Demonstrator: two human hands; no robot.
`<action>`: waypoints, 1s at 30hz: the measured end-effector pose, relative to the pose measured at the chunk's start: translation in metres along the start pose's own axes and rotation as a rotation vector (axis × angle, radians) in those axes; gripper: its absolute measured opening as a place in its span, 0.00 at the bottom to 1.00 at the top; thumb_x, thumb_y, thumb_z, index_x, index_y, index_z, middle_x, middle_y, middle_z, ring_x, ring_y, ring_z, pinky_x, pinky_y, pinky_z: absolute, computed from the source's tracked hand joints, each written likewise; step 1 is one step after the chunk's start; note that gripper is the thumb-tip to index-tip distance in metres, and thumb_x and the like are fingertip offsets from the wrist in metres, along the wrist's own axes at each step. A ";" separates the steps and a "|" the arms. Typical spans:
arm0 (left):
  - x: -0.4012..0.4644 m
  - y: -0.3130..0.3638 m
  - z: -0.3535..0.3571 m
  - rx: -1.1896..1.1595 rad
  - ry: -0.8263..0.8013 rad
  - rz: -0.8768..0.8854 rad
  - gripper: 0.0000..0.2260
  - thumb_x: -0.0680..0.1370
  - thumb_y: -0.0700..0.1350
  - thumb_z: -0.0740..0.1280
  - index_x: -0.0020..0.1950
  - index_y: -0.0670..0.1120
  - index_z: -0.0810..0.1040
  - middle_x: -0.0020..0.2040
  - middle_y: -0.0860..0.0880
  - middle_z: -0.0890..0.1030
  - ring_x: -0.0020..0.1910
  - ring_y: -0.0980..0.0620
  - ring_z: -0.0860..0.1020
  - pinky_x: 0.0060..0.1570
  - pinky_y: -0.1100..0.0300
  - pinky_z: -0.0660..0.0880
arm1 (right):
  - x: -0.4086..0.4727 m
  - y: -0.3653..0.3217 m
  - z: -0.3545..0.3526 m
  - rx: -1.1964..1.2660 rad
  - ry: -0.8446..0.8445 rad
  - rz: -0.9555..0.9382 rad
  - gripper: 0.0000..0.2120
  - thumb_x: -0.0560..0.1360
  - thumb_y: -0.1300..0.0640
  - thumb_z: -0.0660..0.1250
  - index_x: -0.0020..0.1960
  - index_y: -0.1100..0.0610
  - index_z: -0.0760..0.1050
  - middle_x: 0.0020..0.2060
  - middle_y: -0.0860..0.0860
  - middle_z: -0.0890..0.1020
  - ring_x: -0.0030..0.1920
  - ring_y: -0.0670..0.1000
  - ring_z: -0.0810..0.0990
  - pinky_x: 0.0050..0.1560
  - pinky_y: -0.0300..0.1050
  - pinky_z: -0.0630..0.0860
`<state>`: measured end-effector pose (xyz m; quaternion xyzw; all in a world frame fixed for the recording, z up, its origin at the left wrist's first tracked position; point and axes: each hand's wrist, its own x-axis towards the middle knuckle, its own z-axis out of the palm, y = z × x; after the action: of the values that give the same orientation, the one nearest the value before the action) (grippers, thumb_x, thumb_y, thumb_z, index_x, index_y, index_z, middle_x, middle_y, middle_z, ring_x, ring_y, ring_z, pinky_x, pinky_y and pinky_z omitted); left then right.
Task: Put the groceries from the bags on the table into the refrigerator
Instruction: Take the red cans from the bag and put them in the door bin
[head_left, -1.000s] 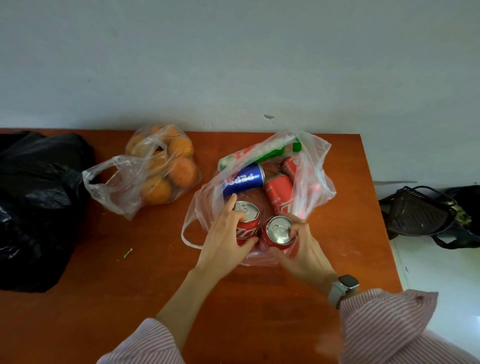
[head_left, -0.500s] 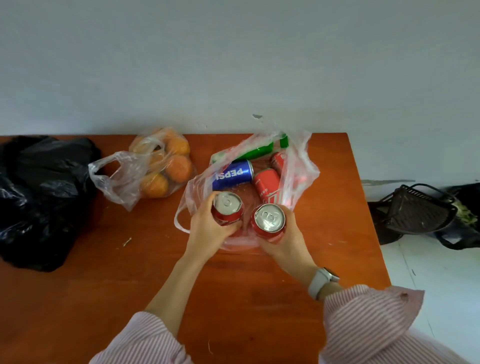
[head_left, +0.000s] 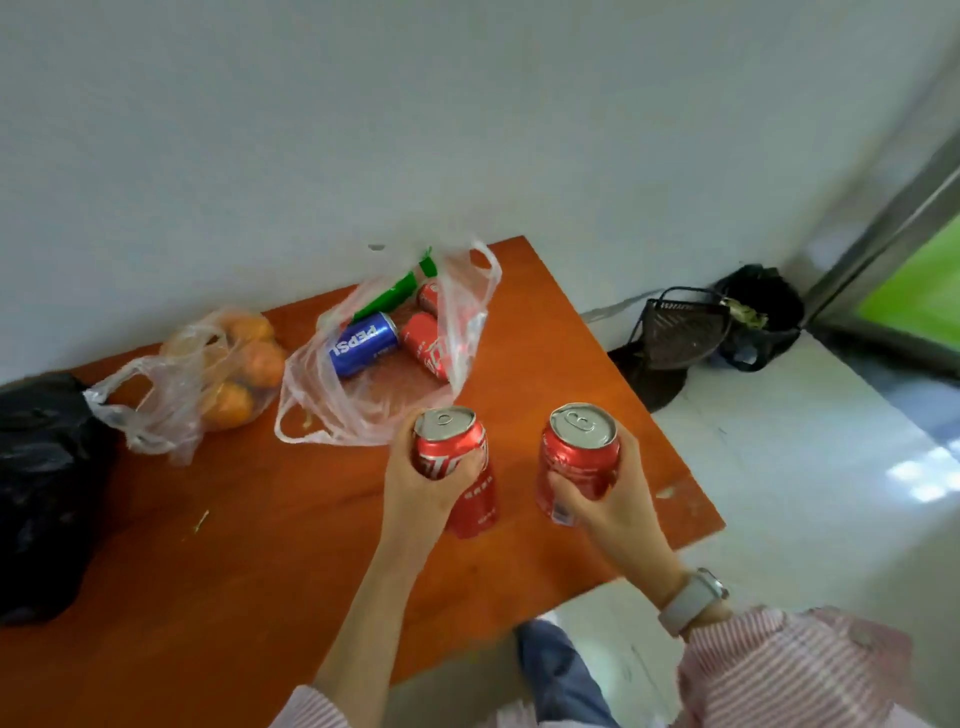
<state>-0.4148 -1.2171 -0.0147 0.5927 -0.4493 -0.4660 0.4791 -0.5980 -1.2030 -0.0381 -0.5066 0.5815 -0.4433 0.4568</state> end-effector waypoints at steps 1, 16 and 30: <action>-0.015 -0.008 0.006 0.032 -0.057 -0.010 0.26 0.67 0.38 0.74 0.61 0.51 0.69 0.56 0.50 0.77 0.54 0.53 0.76 0.52 0.61 0.74 | -0.023 0.009 -0.009 -0.002 0.051 0.032 0.36 0.65 0.57 0.75 0.66 0.48 0.58 0.58 0.43 0.71 0.58 0.42 0.73 0.54 0.34 0.73; -0.296 -0.026 0.255 0.316 -1.191 0.029 0.27 0.62 0.47 0.78 0.57 0.52 0.71 0.49 0.52 0.79 0.48 0.55 0.79 0.49 0.60 0.76 | -0.402 0.069 -0.194 0.084 1.028 0.446 0.29 0.66 0.62 0.74 0.61 0.51 0.63 0.54 0.50 0.74 0.49 0.41 0.77 0.44 0.32 0.74; -0.707 0.078 0.528 0.076 -1.842 0.383 0.30 0.65 0.45 0.77 0.63 0.47 0.70 0.54 0.49 0.78 0.48 0.55 0.78 0.44 0.67 0.73 | -0.740 0.031 -0.440 -0.053 1.760 0.294 0.28 0.67 0.60 0.73 0.59 0.44 0.63 0.53 0.45 0.75 0.50 0.40 0.77 0.50 0.35 0.73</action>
<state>-1.0551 -0.6139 0.0925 -0.0779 -0.7560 -0.6498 -0.0161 -0.9833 -0.4408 0.0758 0.0866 0.7907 -0.5951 -0.1146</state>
